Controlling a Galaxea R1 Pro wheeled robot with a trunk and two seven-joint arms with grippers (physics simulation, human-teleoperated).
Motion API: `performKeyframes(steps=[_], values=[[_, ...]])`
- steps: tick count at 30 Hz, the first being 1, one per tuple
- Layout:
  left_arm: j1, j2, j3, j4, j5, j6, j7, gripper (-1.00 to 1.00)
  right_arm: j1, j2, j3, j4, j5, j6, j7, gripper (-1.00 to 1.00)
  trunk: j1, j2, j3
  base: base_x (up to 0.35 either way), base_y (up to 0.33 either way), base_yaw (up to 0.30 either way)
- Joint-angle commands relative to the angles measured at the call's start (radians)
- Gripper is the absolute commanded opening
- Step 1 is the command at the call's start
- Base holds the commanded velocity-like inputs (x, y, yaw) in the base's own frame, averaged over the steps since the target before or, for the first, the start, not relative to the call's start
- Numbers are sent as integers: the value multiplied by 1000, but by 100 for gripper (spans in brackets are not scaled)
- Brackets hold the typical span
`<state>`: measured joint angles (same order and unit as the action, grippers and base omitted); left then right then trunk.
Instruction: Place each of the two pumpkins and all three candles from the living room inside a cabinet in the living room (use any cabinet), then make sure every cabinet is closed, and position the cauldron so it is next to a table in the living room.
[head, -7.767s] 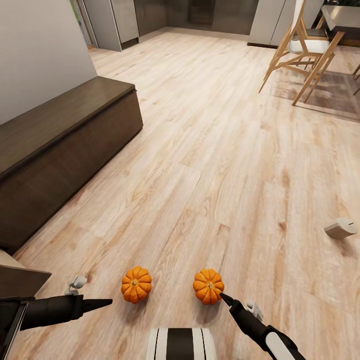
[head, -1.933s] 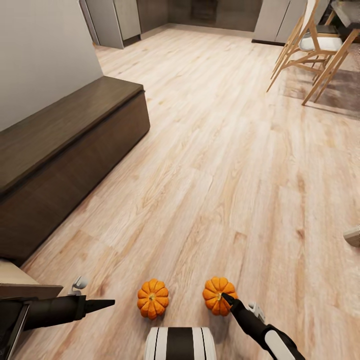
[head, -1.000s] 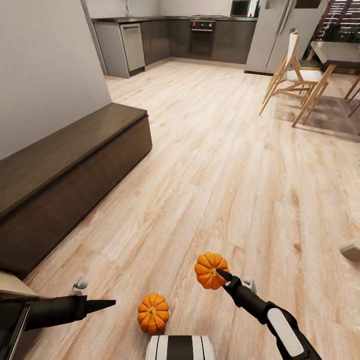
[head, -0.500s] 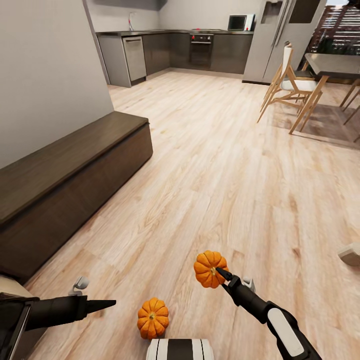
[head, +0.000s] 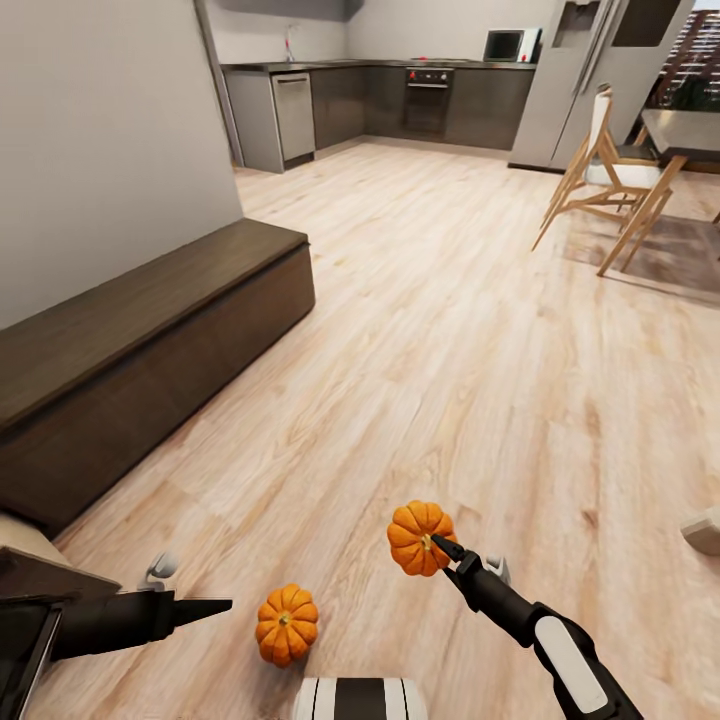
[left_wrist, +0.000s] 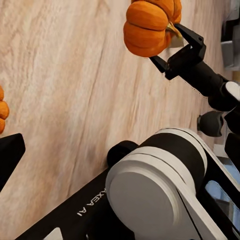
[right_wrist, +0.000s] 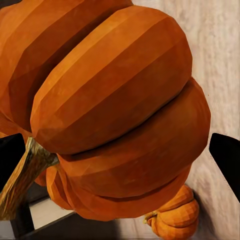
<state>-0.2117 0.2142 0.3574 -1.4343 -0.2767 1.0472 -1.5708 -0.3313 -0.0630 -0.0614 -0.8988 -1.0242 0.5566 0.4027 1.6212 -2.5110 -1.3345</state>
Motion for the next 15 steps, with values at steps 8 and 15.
performKeyframes(steps=[8, 15], values=[[0, -1, -2, 0, -5, 0, 0, 100, 0, 0, 0, 1, -1, -1, -1, -100, 0, 0, 0, 0, -185, 156], [0, -1, -2, 0, -5, 0, 0, 100, 0, 0, -1, 1, -2, 0, -1, -100, 0, 0, 1, 0, -103, -3]])
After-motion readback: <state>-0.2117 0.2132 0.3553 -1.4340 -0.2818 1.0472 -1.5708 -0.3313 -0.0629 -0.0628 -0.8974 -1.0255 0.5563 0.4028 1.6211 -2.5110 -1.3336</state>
